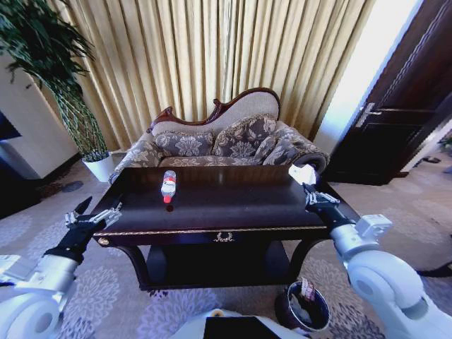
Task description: Move to the front of the table and place the trash on the table into the trash bin.
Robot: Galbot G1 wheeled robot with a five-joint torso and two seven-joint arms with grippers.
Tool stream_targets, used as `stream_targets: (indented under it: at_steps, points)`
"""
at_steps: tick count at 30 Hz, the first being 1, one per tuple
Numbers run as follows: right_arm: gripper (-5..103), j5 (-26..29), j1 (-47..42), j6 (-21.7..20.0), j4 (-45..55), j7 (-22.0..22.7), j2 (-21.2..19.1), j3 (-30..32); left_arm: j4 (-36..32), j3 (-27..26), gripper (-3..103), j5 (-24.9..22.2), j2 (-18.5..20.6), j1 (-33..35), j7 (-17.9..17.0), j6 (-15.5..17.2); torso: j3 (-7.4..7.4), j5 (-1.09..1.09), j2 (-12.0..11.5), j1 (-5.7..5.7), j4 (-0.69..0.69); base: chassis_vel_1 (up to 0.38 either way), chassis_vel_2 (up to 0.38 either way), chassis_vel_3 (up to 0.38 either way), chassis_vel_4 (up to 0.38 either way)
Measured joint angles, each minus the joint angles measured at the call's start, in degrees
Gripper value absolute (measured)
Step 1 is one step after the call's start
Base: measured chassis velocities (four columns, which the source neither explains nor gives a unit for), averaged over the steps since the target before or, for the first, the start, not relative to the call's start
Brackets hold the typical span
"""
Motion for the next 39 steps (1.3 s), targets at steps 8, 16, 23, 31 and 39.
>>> stream_targets:
  at_steps: [8, 16, 23, 31, 39]
  points:
    - [0, -0.6, -0.7, 0.0, 0.3, 0.1, 0.7, -0.4, 0.0, -0.6, 100, 0.0, -0.6, 0.4, 0.1, 1.8, 0.00, 0.00, 0.0, 0.00, 0.00, 0.037, -0.033, -0.037, 0.040]
    - [0, -1.3, -0.8, 0.4, -0.1, 0.1, 1.3, -1.1, 0.0, -0.7, 100, 0.1, -0.4, 0.4, -0.1, 2.6, 0.00, 0.00, 0.0, 0.00, 0.00, 0.072, -0.087, -0.078, 0.076]
    - [0, -2.1, -0.7, 0.5, -0.2, 0.1, 1.7, -2.0, 0.0, -0.7, 100, 0.2, -0.2, 0.4, -0.1, 2.7, 0.00, 0.00, 0.0, 0.00, -0.01, 0.071, -0.060, -0.066, 0.060]
    - [0, -2.7, -0.8, 0.8, -0.3, 0.1, 2.0, -2.3, 0.0, -1.0, 100, 6.0, -0.1, 0.3, 1.8, 2.4, 0.00, 0.00, 0.0, 0.00, 0.00, 0.075, -0.061, -0.064, 0.072]
    - [0, -3.3, -0.8, 0.9, -0.3, 0.1, 2.3, -2.6, 0.0, -1.3, 100, 10.8, 0.1, 0.3, 3.8, 0.4, 0.00, 0.00, 0.0, -0.01, 0.00, 0.089, -0.093, -0.090, 0.099]
